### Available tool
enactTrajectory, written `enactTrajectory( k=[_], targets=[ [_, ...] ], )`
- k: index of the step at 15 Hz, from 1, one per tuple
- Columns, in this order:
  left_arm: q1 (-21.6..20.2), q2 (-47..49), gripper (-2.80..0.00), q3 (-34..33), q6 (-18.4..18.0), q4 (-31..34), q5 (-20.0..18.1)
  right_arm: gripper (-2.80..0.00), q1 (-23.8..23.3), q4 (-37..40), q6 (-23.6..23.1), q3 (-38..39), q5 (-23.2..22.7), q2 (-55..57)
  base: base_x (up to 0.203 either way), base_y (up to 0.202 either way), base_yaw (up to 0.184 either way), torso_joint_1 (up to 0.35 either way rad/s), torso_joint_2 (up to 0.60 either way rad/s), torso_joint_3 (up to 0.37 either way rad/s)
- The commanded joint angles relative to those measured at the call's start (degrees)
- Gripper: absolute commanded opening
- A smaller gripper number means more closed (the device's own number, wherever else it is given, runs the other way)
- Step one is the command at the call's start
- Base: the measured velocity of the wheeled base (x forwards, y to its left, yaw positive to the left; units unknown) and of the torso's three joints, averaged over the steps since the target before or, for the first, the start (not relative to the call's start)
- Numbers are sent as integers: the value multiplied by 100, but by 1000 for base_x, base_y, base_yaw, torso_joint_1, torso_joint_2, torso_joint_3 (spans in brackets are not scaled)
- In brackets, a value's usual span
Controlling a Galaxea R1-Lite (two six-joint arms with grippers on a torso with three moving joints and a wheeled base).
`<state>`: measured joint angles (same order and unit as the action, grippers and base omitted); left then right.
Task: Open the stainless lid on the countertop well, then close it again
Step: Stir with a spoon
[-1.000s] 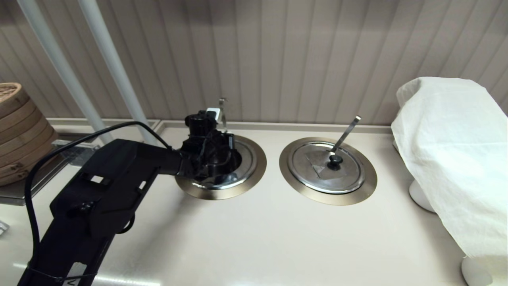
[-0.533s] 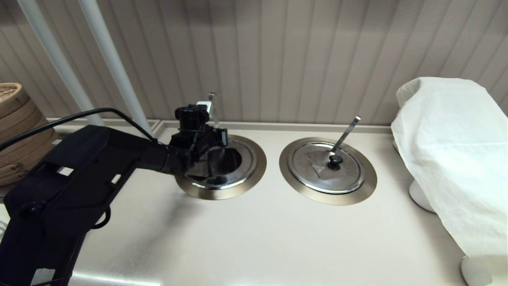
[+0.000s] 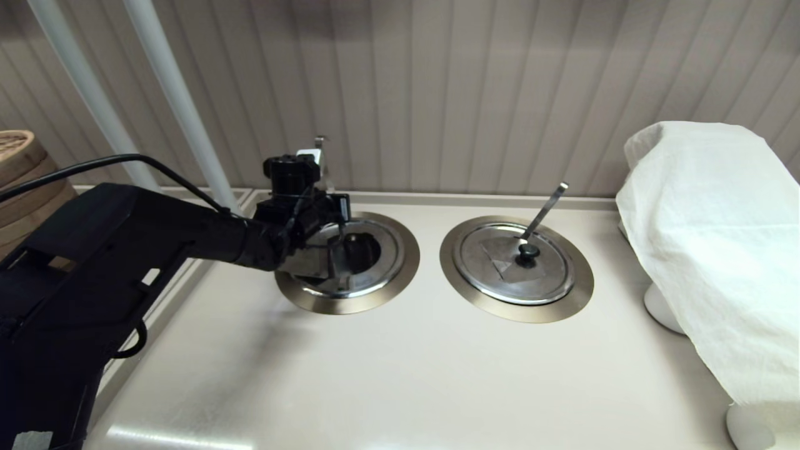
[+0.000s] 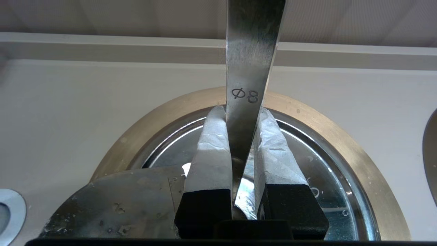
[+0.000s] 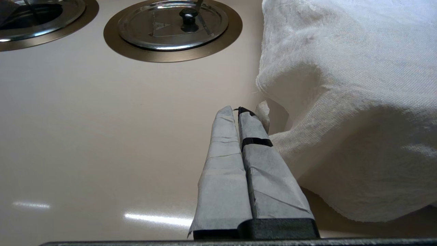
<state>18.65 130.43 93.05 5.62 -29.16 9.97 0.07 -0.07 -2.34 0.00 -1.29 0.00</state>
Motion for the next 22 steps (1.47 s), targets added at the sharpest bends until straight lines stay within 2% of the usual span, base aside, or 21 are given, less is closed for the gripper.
enactTrajectory(
  k=[1,5,9,12,17,22],
  targets=[
    [-66,-99,-280,-15,-6,-20,56,-280,1,-1,-3,0,-3,0,0,0,0,0,0,0],
    [-64,-260,-280,-291,18,92,-19,-280,1,-1,-3,0,-4,1,0,0,0,0,0,0],
    [-72,-431,-280,-297,10,841,-241,-280,1,-1,-3,0,-3,0,0,0,0,0,0,0],
    [-49,-380,-280,-255,-118,1066,-241,-280,1,-1,-3,0,-3,0,0,0,0,0,0,0],
    [248,30,-280,-18,-93,954,-258,-280,1,-1,-3,0,-3,0,0,0,0,0,0,0],
    [324,253,-280,324,84,698,-208,-280,1,-1,-3,0,-3,0,0,0,0,0,0,0]
  ],
)
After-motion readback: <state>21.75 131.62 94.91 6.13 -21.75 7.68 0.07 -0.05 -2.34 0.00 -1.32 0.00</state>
